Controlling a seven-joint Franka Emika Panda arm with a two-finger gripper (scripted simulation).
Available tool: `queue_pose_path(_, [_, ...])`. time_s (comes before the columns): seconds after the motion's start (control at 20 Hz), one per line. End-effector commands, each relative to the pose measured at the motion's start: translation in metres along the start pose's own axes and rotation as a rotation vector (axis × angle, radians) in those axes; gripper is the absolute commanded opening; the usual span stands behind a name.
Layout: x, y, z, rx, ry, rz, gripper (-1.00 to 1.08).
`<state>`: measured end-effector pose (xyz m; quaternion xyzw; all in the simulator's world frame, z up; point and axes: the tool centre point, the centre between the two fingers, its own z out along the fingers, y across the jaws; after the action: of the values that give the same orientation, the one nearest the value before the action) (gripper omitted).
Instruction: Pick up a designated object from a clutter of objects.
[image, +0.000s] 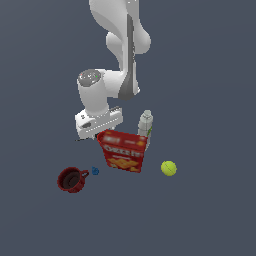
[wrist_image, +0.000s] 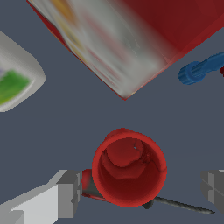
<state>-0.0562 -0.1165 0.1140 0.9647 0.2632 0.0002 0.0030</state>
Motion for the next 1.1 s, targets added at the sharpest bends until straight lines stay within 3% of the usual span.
queue_pose_path(0.0, [-0.005,-0.001,0.008,0.002,0.001,-0.027,1.0])
queue_pose_path(0.6, [-0.011,-0.003,0.021,0.006,0.001,-0.05,1.0])
queue_pose_path(1.05, [-0.011,-0.004,0.057,0.006,0.001,-0.054,1.0])
